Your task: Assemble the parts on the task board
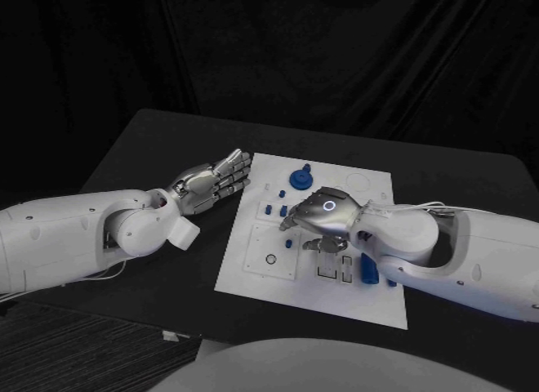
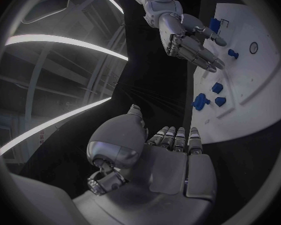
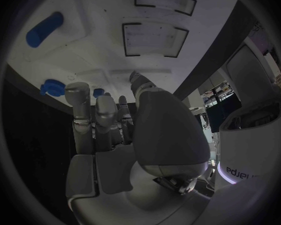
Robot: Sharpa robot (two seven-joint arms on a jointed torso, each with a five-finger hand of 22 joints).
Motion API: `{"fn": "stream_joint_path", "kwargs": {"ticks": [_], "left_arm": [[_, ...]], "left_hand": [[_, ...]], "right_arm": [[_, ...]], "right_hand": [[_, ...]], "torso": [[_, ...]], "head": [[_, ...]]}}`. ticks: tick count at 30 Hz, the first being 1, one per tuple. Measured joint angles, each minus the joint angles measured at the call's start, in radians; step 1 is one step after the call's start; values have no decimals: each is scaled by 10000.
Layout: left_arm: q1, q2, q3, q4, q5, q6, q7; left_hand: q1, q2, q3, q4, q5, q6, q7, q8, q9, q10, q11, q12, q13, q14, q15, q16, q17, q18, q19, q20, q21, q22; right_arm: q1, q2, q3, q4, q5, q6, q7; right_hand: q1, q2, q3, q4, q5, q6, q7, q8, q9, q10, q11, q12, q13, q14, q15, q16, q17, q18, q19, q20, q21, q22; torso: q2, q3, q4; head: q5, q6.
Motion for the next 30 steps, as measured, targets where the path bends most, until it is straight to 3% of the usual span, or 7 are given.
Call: {"fn": "stream_joint_path", "kwargs": {"ticks": [2, 6, 9, 11, 15, 25, 30], "left_arm": [[-1, -6, 0, 0, 0, -1, 113], [-3, -30, -3, 0, -2, -84, 575], [-4, -35, -3, -21, -27, -281, 1045], [-5, -35, -3, -65, -106, -534, 1420], [-15, -34, 0, -157, -449, -1214, 2095], [-218, -63, -3, -374, -1765, -3456, 2791], [-324, -25, -3, -444, -2224, -4012, 2903]], "left_hand": [[-6, -7, -2, -2, -3, 104, -104, 0, 1, -2, -3, 1, 0, 0, -2, 0, 0, 1, 0, -1, 0, -1], [-6, -9, -112, -105, -98, 176, -180, 0, 1, -154, -163, 12, 1, -50, -232, 0, 0, 2, 85, -96, 0, -1], [237, -250, -334, 342, -141, 289, -382, 0, 1, -39, -393, 126, 1, 53, -343, 0, 0, 4, 60, -325, 0, -1], [284, -296, -484, 738, -329, 13, -660, 0, 1, -142, -500, 127, 1, 53, -341, 0, 0, 4, 97, -356, 0, -1], [285, -296, -482, 736, -558, 123, -805, 0, 1, -77, -653, 128, 2, 52, -341, 0, 0, 4, 120, -739, 0, -1], [372, -384, -486, 736, -719, 607, -1288, 2, 5, -24, -1100, 447, 8, 53, -341, 0, 0, 4, 119, -738, 0, 0], [1023, -415, -485, 735, -698, 606, -1290, 2, 5, 38, -1190, 474, 7, 53, -341, 0, 0, 4, 119, -739, 0, 0]], "right_arm": [[175, -233, -1, 76, 292, -345, 27], [662, -826, 17, 181, 1289, -1154, 108], [983, -1259, 18, 192, 2312, -1742, 185], [1156, -1574, 19, 157, 3134, -2129, 240], [1287, -2011, 20, -14, 4503, -2610, 269], [1175, -2357, 12, -372, 5776, -2457, -149], [991, -2330, 7, -434, 5676, -1903, -414]], "right_hand": [[-2, 1, -131, 447, 11, 199, 200, 2, -1, -3, 3, 267, -126, 48, 39, 156, 174, -2, 308, 0, 245, 0], [-590, 4, -129, 447, 12, 641, 640, 125, 0, 270, 268, 576, -298, 512, 51, 808, 899, -4, 745, 27, 1301, 0], [-1263, -11, -129, 447, 14, 932, 831, 177, -1, 465, 263, 727, -436, 631, 89, 1134, 1168, -5, 972, 51, 1962, 0], [-1681, -10, -130, 447, 84, 1341, 1236, 294, 1, 870, 280, 750, -568, 757, 226, 1438, 1512, -9, 1296, 161, 2711, 0], [-2110, 29, -283, 595, 365, 1597, 1488, 361, 0, 1082, 386, 848, -736, 733, 375, 1559, 1665, -12, 1345, 212, 3007, 0], [-2085, -259, -612, 515, 365, 1599, 1603, 359, -85, 1275, 381, 839, -1154, 732, 377, 1704, 1721, -9, 1415, 284, 3008, 0], [-1282, -132, -611, 514, 758, 1497, 1318, 357, -86, 1393, 284, 838, -1234, 733, 372, 1703, 1718, -9, 1412, 280, 3004, 0]], "torso": [[0, 0, 0], [-1, 0, 0], [-2, 1, 0], [-5, 2, 0], [-11, 3, 0], [-8, 6, 0], [-3, 6, -1]], "head": [[-35, 0], [-101, 0], [-182, 0], [-224, 0], [-333, 0], [-506, 0], [-576, 0]]}}
